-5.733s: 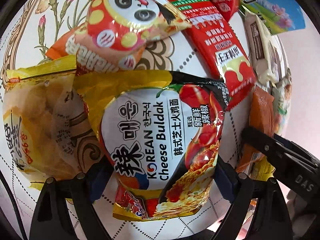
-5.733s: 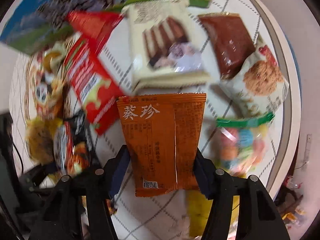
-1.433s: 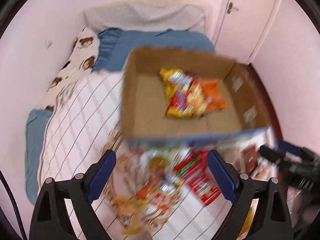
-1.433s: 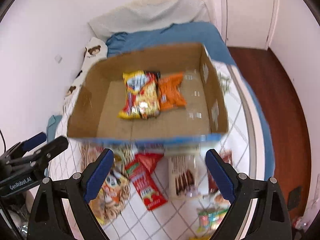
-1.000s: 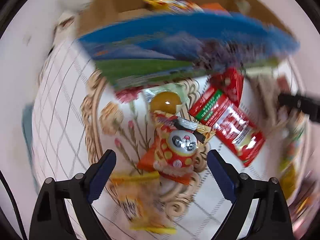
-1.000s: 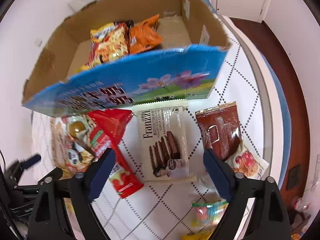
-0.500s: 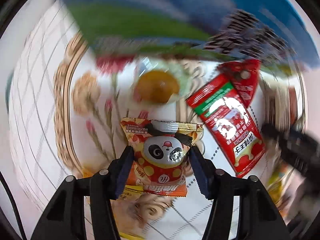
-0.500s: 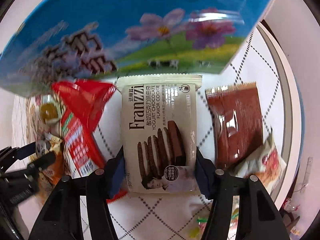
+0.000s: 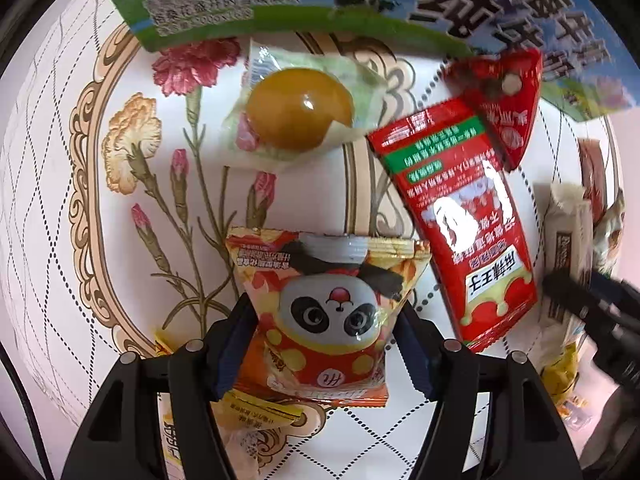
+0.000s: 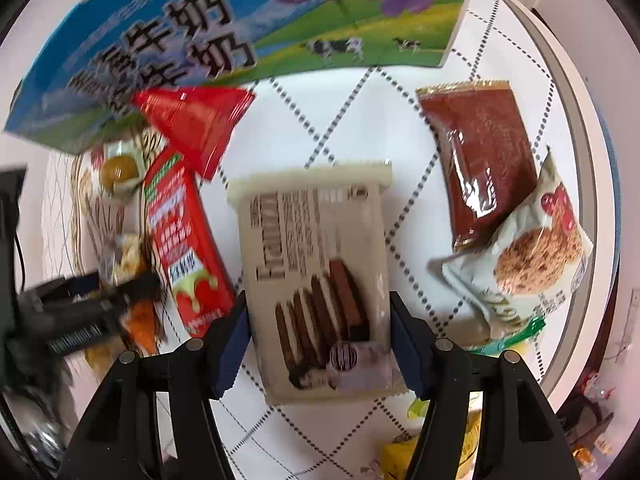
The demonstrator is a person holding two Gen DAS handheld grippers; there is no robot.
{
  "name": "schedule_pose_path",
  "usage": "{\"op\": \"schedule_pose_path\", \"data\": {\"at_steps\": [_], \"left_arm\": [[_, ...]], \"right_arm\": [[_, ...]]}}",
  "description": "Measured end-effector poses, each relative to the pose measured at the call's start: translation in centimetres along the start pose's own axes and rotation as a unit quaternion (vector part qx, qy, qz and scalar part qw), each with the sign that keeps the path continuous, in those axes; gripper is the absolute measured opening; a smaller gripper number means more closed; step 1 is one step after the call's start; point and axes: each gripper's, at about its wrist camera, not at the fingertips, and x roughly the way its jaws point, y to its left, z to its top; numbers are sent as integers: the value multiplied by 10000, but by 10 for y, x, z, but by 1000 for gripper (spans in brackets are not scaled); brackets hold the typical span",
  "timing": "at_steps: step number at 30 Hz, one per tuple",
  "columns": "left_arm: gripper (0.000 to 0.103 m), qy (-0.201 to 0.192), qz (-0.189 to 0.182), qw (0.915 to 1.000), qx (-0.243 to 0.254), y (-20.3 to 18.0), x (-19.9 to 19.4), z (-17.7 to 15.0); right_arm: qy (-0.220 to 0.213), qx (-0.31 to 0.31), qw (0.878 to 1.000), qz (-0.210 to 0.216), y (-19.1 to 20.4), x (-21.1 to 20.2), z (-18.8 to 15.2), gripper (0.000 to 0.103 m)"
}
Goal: Organize snacks
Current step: 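Grasp the panda-print bag with the left gripper while the right grasps the Franzzi cookie pack, then lower both packs into the box beside the noodle pack and release them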
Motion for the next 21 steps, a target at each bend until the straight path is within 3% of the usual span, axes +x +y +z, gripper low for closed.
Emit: {"op": "schedule_pose_path", "data": {"at_steps": [3, 4, 10, 15, 21], "left_arm": [[60, -139, -15, 9999, -52, -5, -1, -5], [57, -178, -46, 9998, -63, -7, -2, -23], [48, -331, -207, 9989, -261, -7, -41, -56], [47, -410, -498, 9969, -447, -10, -63, -81], [47, -675, -1017, 9916, -431, -17, -129, -86]], "right_arm": [[-18, -32, 10000, -88, 1, 1, 10, 67], [-37, -54, 9999, -111, 4, 3, 11, 66], [-283, -334, 9985, -324, 21, 8, 3, 62], [-437, -347, 9984, -104, 36, -8, -10, 62], [-749, -408, 9959, 309, 33, -60, -6, 62]]}}
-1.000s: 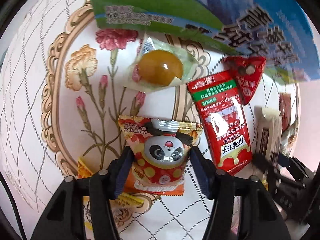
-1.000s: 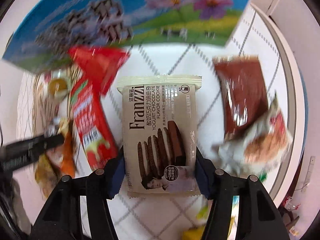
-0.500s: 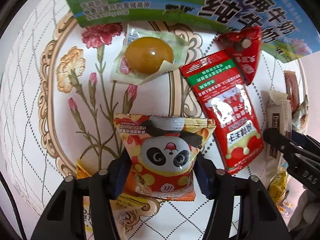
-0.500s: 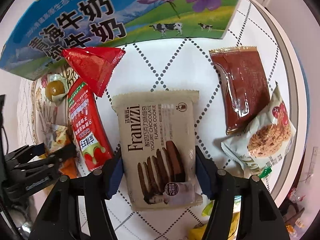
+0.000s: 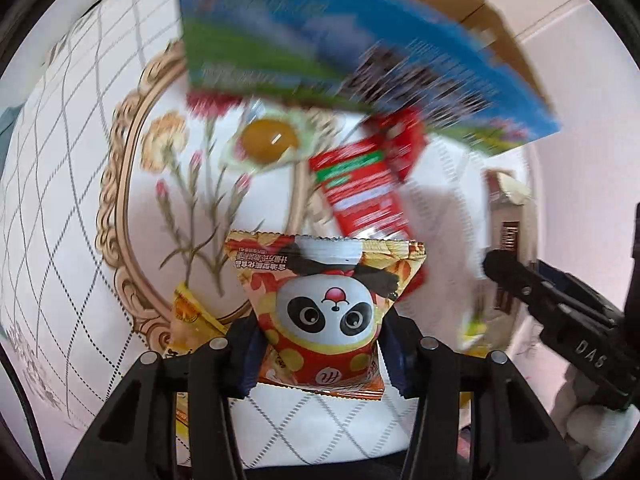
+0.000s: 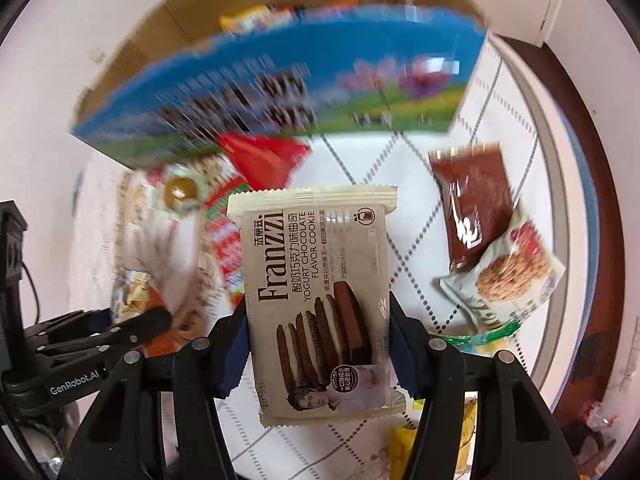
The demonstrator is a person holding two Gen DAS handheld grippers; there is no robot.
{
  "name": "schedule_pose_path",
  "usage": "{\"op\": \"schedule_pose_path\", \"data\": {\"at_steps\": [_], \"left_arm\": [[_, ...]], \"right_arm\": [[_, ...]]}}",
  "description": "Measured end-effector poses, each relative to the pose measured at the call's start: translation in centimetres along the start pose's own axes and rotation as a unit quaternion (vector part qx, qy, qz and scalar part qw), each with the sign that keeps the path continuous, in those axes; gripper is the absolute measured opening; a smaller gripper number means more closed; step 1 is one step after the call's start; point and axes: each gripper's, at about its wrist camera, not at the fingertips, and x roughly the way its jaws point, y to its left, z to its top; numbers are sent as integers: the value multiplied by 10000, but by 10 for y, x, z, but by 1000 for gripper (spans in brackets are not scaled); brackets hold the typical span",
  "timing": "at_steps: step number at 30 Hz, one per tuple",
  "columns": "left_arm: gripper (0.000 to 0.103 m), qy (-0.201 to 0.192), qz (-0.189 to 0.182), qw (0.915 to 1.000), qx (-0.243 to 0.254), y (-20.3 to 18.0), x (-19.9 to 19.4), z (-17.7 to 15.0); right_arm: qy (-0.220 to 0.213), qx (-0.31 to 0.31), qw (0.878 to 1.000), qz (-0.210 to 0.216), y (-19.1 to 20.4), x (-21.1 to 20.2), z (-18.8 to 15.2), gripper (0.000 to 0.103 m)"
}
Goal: Organize snacks
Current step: 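Lower both packs into the box beside the noodle pack and release them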
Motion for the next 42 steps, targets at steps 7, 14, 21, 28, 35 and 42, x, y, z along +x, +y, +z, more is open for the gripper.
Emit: {"op": "schedule_pose_path", "data": {"at_steps": [7, 14, 21, 28, 35, 42], "left_arm": [[47, -309, -668, 9971, 185, -36, -59, 41], [47, -790, -528, 9948, 377, -45, -80, 139], [47, -858, 331, 9949, 419, -35, -57, 239], [47, -407, 849, 9953, 241, -11, 7, 307], [67, -123, 957, 9952, 142, 7, 38, 328], [94, -180, 734, 9970, 178, 13, 45, 320]], "right_arm": [[-541, -107, 9974, 460, 6, -69, 40, 62], [-1154, -166, 9929, 220, 8, -97, 124, 62], [-1129, -13, 9932, -297, -6, -62, 218, 62], [-691, -69, 9941, -829, -14, 2, 278, 62], [-486, 350, 9950, -796, -37, 29, 290, 84], [-427, 351, 9957, -738, -36, 35, 298, 94]]}}
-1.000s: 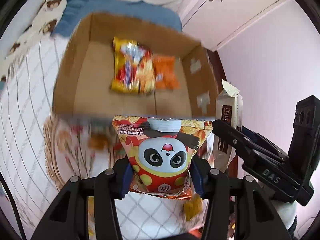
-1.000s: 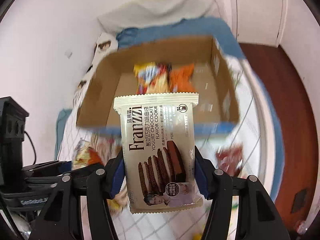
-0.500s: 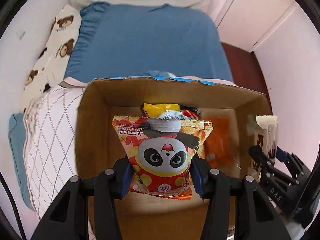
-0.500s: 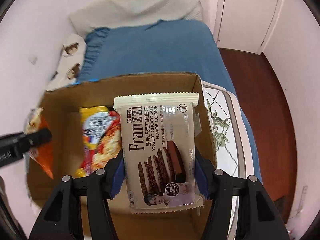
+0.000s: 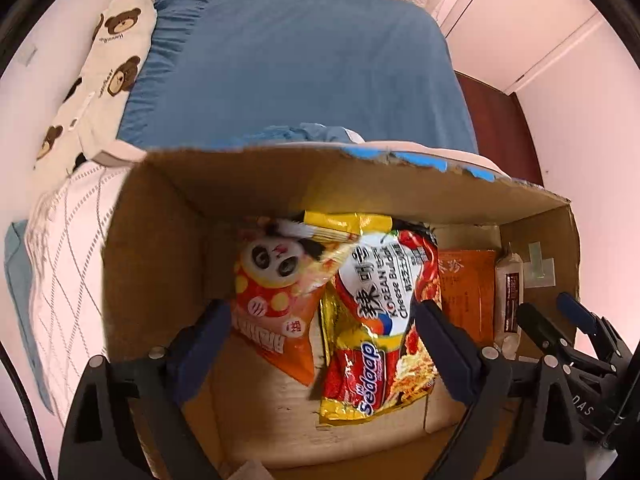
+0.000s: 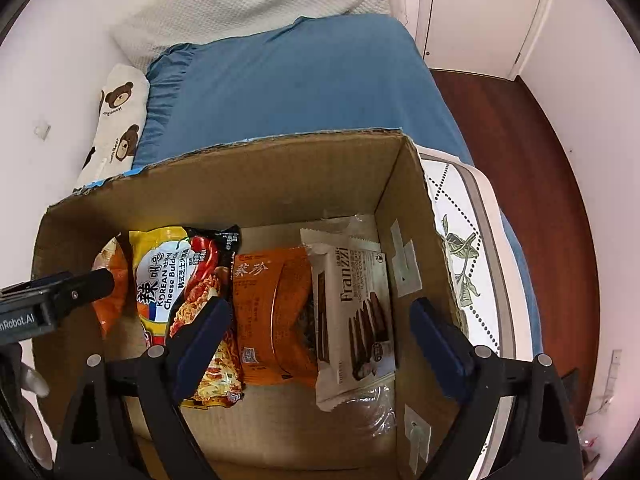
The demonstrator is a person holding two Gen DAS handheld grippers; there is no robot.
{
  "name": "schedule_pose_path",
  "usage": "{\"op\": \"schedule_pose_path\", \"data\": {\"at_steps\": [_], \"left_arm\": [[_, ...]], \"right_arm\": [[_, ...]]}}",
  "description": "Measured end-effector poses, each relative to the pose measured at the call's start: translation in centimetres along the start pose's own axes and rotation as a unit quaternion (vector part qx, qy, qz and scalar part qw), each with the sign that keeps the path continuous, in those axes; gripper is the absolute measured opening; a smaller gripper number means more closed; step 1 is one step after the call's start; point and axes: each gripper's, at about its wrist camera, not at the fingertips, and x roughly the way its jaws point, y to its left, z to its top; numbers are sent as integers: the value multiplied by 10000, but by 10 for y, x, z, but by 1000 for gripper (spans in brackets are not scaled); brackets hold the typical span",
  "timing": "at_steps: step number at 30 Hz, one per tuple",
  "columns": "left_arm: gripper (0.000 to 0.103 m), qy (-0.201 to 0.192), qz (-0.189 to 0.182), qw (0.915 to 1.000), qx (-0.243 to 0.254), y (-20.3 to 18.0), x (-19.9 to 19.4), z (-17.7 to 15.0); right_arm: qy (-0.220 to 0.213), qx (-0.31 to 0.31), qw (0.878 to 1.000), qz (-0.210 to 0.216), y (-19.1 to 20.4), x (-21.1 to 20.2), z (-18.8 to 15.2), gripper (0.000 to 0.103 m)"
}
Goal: Organize snacks
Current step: 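Lower both packs into the box beside the noodle pack and release them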
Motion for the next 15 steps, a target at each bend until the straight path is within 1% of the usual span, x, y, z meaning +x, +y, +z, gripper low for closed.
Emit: {"op": "schedule_pose_path", "data": {"at_steps": [4, 7, 8, 12, 15], "left_arm": [[94, -193, 94, 9998, 55, -3, -7, -11], [94, -322, 97, 9994, 67, -4, -15, -22], [94, -419, 106, 9990, 83, -5, -20, -28], [94, -702, 122, 9974, 102, -10, -36, -51], [94, -836, 143, 9964, 68, -11, -47, -71]], "right_arm": [[31, -61, 10000, -65, 4, -5, -2, 94], [32, -94, 9999, -81, 10, -12, -13, 94], [21, -120, 9999, -89, 11, -14, -17, 94], [-162, -332, 9992, -180, 12, -35, -34, 94], [-259, -390, 9987, -199, 11, -49, -50, 94]]}}
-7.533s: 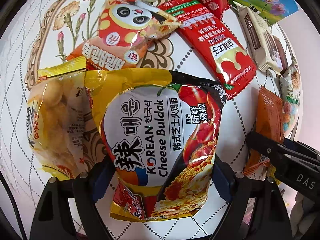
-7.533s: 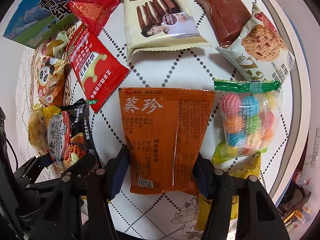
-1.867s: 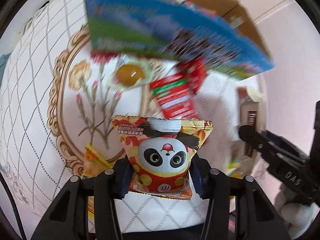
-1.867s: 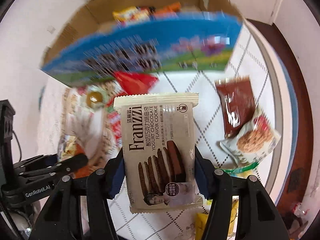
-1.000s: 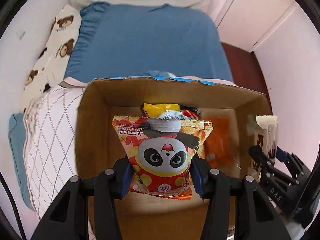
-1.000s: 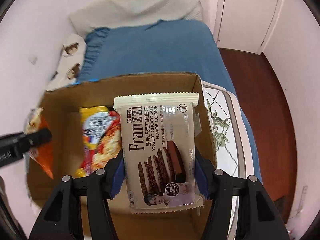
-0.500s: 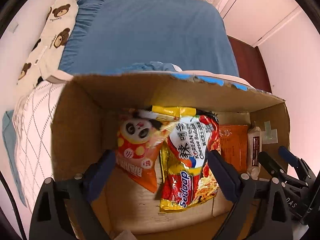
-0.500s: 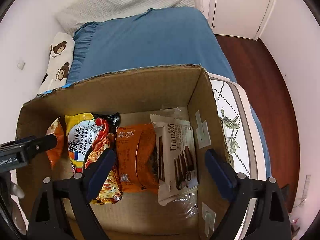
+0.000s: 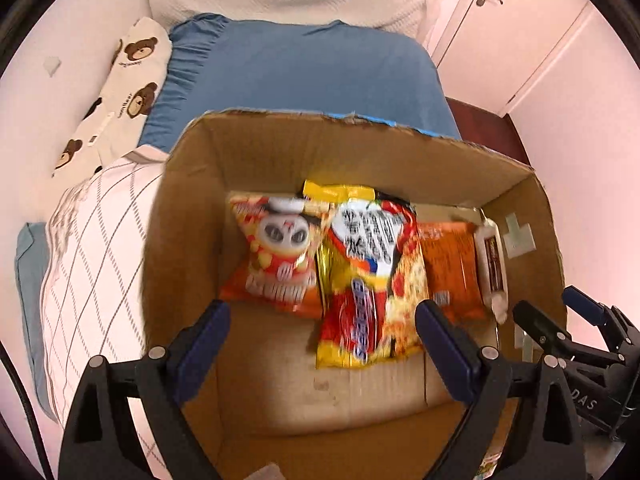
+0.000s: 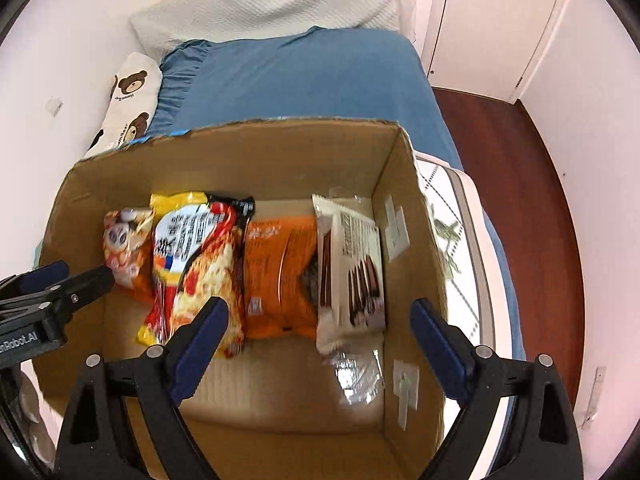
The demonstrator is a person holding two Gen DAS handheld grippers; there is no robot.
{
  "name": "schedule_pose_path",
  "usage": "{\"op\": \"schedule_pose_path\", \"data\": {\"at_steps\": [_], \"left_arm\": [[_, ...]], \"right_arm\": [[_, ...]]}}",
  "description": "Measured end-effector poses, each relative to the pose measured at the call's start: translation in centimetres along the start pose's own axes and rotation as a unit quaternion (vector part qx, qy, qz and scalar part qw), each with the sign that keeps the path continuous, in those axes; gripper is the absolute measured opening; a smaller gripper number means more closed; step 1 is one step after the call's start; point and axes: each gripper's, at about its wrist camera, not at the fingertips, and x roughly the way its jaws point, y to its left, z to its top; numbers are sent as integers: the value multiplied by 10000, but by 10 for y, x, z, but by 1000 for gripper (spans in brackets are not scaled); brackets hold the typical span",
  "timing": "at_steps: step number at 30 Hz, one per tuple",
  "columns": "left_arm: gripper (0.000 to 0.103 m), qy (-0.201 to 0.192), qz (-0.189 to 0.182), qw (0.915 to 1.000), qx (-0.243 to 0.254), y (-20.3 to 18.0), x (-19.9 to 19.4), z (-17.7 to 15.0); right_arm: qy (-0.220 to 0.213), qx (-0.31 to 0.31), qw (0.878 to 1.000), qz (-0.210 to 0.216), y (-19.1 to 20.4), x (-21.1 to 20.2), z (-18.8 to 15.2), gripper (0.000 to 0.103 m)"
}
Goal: Organize snacks
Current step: 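Lower both packs into the box beside the noodle pack and release them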
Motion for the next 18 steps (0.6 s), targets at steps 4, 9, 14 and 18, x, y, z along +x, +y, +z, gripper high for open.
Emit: {"op": "schedule_pose_path", "data": {"at_steps": [4, 9, 14, 18], "left_arm": [[94, -123, -45, 9999, 8, 1, -18, -28], [94, -322, -25, 9995, 51, -1, -40, -58], [94, -674, 96, 9976, 139, -6, -70, -84], [94, -956, 83, 9952, 182, -10, -98, -105]], "right_arm": [[-198, -71, 9997, -109, -2, -16, -28, 94], [-406, -104, 9991, -51, -1, -42, -55, 94], [-660, -125, 9977, 12, 2, -75, -77, 94], [-874, -151, 9960, 50, 6, -100, -96, 94]]}}
